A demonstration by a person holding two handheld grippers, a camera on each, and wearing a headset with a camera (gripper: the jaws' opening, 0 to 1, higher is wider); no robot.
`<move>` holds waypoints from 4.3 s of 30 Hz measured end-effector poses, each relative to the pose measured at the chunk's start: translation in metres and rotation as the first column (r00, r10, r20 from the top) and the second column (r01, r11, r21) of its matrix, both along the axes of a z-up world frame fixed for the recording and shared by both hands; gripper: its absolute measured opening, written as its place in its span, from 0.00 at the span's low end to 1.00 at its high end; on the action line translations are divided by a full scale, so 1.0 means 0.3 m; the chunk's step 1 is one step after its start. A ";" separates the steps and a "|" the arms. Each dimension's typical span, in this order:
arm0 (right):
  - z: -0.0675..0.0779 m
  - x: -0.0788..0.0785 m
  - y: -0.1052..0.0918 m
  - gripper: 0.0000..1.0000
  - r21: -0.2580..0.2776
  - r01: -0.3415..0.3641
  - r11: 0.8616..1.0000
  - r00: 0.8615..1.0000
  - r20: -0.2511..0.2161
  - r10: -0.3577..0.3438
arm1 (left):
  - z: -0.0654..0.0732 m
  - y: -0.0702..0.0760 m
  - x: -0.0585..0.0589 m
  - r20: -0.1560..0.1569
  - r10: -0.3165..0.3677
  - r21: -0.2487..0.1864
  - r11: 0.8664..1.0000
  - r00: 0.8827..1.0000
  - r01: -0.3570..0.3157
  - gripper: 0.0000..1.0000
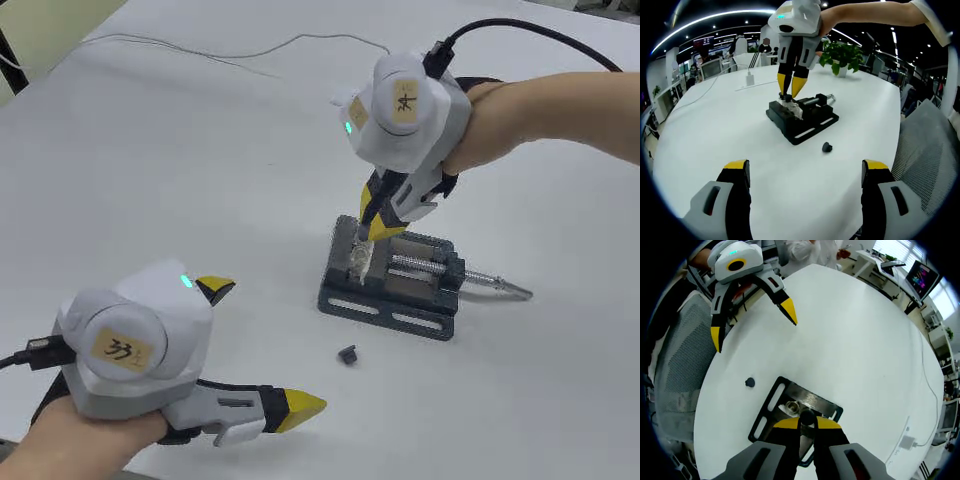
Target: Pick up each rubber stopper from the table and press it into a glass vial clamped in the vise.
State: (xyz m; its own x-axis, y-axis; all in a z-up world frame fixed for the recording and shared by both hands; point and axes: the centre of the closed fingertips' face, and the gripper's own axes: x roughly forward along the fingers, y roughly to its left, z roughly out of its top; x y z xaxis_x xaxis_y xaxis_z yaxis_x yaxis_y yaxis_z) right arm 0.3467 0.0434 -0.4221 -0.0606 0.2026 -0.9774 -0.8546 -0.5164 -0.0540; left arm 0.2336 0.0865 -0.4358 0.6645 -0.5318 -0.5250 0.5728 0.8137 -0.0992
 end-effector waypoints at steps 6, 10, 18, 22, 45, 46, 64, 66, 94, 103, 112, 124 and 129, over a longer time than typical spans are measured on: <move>0.004 -0.008 -0.001 0.04 -0.003 0.026 1.000 1.000 0.004 -0.026 | 0.002 -0.002 0.003 0.002 0.004 -0.006 1.000 1.000 -0.004 0.91; 0.006 -0.012 -0.003 0.05 0.000 0.001 1.000 1.000 0.007 -0.001 | 0.005 -0.003 0.004 0.006 0.006 -0.010 1.000 1.000 -0.006 0.91; 0.001 0.007 -0.001 0.07 0.014 -0.020 1.000 1.000 0.010 0.020 | 0.004 0.002 0.002 0.005 0.010 -0.009 1.000 1.000 -0.010 0.91; 0.002 0.008 -0.001 0.08 0.018 -0.019 1.000 1.000 0.008 0.019 | 0.002 0.004 0.002 0.003 0.012 -0.009 1.000 1.000 -0.012 0.91; 0.028 0.033 0.011 0.05 0.038 0.032 0.999 0.998 -0.049 -0.030 | 0.005 0.002 0.013 0.003 0.004 -0.010 1.000 1.000 -0.004 0.91; 0.026 0.035 0.012 0.04 0.038 0.032 0.999 0.998 -0.052 -0.030 | 0.004 0.003 0.013 0.003 0.004 -0.010 1.000 1.000 -0.004 0.91; 0.000 0.032 0.009 0.00 0.019 0.047 0.999 0.997 -0.061 -0.045 | -0.014 0.008 0.006 -0.010 0.008 -0.014 1.000 1.000 -0.008 0.91; 0.005 0.022 0.008 0.00 0.017 0.044 0.999 0.997 -0.061 -0.043 | -0.016 0.009 0.006 -0.010 0.009 -0.016 1.000 1.000 -0.010 0.91; 0.003 -0.006 0.005 0.00 -0.058 0.036 0.998 0.996 -0.083 -0.041 | -0.041 -0.008 0.031 -0.034 0.013 -0.047 0.999 0.999 -0.014 0.91; -0.010 0.008 0.000 0.00 -0.082 0.029 0.996 0.997 -0.065 -0.035 | -0.045 0.002 0.039 -0.038 0.023 -0.050 0.998 0.999 -0.025 0.91; -0.015 0.013 0.003 0.00 -0.090 0.075 0.993 0.995 -0.061 -0.080 | -0.044 -0.009 0.048 -0.034 0.020 -0.057 0.998 0.999 -0.021 0.91; -0.018 0.006 0.000 0.00 -0.032 0.138 0.990 0.987 -0.083 -0.140 | 0.004 -0.004 0.056 -0.011 0.028 -0.065 0.997 1.000 -0.028 0.91; -0.017 0.011 -0.002 0.00 0.014 0.165 0.986 0.982 -0.094 -0.163 | 0.013 -0.017 0.054 -0.005 0.021 -0.059 0.998 1.000 -0.021 0.91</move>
